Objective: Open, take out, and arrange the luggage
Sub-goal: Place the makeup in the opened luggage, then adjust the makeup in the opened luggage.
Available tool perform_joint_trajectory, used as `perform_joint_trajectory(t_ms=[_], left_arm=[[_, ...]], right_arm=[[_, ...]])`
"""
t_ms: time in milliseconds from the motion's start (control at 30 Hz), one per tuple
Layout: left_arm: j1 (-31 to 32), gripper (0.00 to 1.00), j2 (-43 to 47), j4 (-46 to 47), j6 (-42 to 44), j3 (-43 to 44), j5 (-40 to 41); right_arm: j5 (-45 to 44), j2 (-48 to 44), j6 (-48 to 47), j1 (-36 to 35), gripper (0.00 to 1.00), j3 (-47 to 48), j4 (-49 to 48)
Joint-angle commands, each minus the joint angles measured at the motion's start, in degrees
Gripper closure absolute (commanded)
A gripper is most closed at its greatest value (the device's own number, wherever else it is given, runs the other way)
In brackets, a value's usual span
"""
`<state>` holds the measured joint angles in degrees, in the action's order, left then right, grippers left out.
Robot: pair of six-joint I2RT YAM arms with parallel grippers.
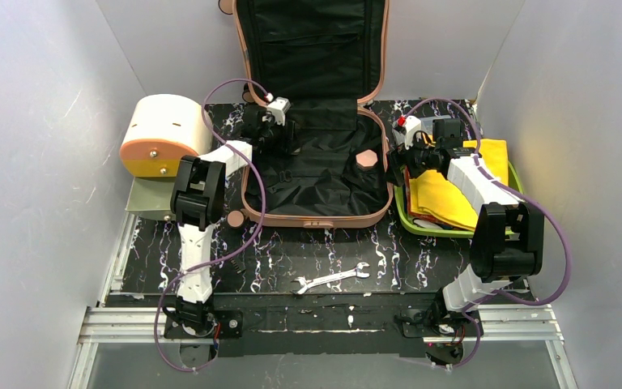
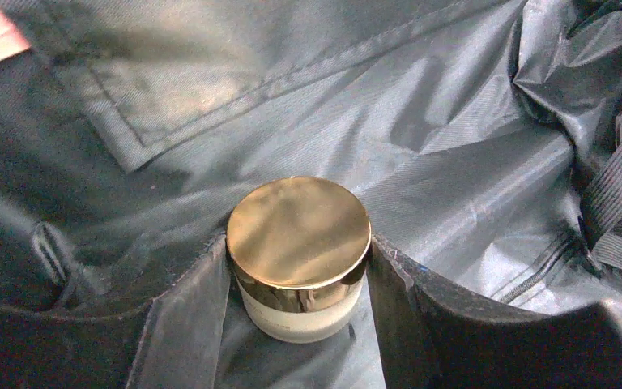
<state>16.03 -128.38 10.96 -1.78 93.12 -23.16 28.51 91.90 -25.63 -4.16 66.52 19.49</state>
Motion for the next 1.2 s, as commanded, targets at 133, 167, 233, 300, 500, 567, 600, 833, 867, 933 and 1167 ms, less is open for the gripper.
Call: perform_joint_trajectory(t_ms=[133, 167, 233, 300, 500, 567, 600, 833, 867, 933, 1167], left_arm=[[-0.91, 0.53, 6.79, -2.52, -0.01, -5.46, -1.81], [-0.91, 0.53, 6.78, -2.52, 0.07, -5.96, -2.09], [-0.94, 0.53, 6.96, -2.52, 0.19, -6.86, -2.81], [-0.94, 0.52, 7.44, -2.52, 0.17, -7.50, -3.49], [-0.92, 0.46, 8.76, -2.61, 0.93, -8.95, -4.73], [-0.94, 0.42, 9.28, -2.66, 1.28, -9.58, -5.02], [-0.92, 0.39, 9.47, -2.69, 1.32, -9.88, -5.27], [-0.92, 0.33, 9.78, -4.27, 1.52, -10.42, -6.70], [-0.97, 0.33, 9.70, -4.48, 2.31, -10.37, -6.73], [-0.93, 0.33, 9.42, -4.83, 3.21, -10.06, -6.85], [-1.35, 0.32, 9.86, -7.85, 2.41, -5.55, -6.29]], right_arm=[[-2.42, 0.35, -1.36, 1.09, 0.00, -0.43, 0.91], [-2.41, 0.27, -1.31, 1.09, 0.00, -0.43, 0.91], [-2.32, 0.15, -1.27, 1.16, 0.00, -0.43, 0.91], [-2.18, 0.09, -1.18, 1.22, 0.00, -0.43, 0.91], [-1.97, 0.04, -1.09, 1.35, 0.00, -0.43, 0.91], [-1.93, 0.05, -1.09, 1.35, 0.00, -0.43, 0.91], [-1.89, 0.04, -1.09, 1.35, 0.00, -0.43, 0.91], [-1.62, -0.09, -1.00, 1.35, 0.00, -0.43, 0.91], [-1.62, -0.11, -1.00, 1.37, 0.00, -0.43, 0.91], [-1.62, -0.23, -1.00, 1.35, 0.00, -0.43, 0.91], [-1.62, -0.35, -0.92, 1.54, 0.00, -0.49, 0.91]])
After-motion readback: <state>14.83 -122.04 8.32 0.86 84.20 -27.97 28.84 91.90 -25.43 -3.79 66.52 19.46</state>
